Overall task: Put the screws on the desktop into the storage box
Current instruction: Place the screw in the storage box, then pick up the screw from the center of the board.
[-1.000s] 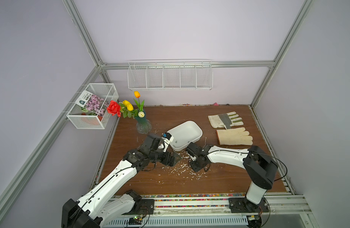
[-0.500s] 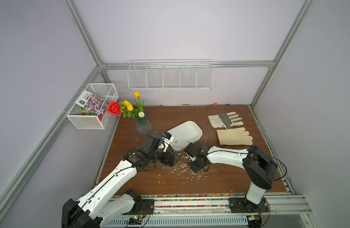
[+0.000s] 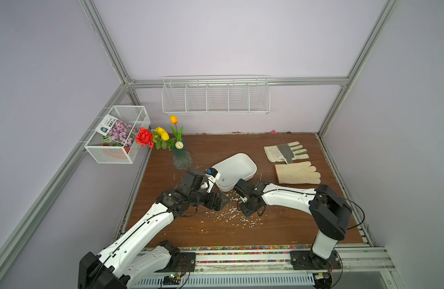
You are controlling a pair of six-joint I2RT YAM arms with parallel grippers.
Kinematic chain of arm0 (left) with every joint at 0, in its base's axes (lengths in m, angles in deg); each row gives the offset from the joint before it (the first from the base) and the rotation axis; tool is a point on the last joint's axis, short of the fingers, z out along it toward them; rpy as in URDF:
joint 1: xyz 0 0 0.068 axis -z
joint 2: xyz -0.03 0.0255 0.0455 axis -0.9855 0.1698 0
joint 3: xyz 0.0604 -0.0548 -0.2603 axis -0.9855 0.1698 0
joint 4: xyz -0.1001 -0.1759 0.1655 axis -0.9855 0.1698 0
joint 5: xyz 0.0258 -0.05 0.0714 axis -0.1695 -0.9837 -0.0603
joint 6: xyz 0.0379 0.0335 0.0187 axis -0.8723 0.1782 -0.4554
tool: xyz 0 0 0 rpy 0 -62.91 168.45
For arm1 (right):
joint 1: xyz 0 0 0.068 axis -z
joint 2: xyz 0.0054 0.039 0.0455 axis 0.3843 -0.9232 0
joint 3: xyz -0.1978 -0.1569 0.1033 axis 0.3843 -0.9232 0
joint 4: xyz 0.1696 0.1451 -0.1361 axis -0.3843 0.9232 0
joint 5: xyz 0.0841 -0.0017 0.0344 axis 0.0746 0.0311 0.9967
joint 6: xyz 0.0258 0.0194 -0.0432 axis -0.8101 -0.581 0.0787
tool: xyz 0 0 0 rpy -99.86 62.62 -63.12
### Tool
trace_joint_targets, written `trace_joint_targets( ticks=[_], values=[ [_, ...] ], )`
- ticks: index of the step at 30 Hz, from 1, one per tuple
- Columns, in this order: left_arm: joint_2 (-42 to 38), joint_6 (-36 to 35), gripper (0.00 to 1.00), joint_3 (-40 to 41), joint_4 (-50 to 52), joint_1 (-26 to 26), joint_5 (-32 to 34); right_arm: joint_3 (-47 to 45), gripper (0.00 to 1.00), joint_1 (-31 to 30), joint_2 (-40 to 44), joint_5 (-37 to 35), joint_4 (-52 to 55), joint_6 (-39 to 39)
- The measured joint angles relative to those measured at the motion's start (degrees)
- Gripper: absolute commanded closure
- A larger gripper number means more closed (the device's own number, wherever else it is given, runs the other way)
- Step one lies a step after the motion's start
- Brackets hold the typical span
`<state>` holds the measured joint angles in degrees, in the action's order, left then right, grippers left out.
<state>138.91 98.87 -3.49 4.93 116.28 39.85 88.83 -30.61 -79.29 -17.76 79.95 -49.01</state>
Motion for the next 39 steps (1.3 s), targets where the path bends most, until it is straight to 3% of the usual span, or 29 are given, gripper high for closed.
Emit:
trace_joint_targets(
  ticks=[11, 17, 19, 22, 24, 30, 32, 34, 39],
  values=[
    [-0.04, -0.04, 0.08, 0.59, -0.02, 0.0, 0.0, 17.35, 0.81, 4.63, -0.48, -1.25, 6.23, 4.96],
    [-0.04, -0.48, 0.08, 0.61, -0.02, -0.02, 0.04, 28.09, 0.78, 7.32, -6.71, -0.57, 7.45, 7.52],
    [0.15, -0.7, 0.07, 0.61, -0.04, -0.07, 0.04, 30.73, 0.7, 7.96, -9.6, -0.09, 7.67, 8.24],
    [1.25, -1.05, 0.07, 0.61, -0.04, -0.07, 0.04, 33.24, 0.46, 8.81, -12.85, 0.31, 7.45, 8.94],
    [2.54, -1.16, 0.07, 0.68, -0.2, -0.07, 0.22, 33.31, 0.37, 9.44, -13.46, 0.63, 7.19, 9.38],
    [9.86, -2.05, 0.09, 0.5, 0.39, -0.07, 0.24, 28.72, 0.22, 12.13, -10.62, 1.18, 4.85, 10.36],
    [12.48, -2.34, 0.09, 0.48, 1.01, -0.07, 0.28, 24.24, 0.12, 13.09, -6.93, 2.14, 4.48, 10.49],
    [14.45, -2.38, 0.1, 0.13, 1.9, -0.07, 0.76, 20.24, 0.09, 13.9, -2.84, 3.85, 4.07, 10.91],
    [18.67, -2.21, 0.24, -2.05, 3.02, -0.09, 2.47, 11.76, 0.05, 14.67, 8.76, 6.82, 2.84, 10.6]
  ],
)
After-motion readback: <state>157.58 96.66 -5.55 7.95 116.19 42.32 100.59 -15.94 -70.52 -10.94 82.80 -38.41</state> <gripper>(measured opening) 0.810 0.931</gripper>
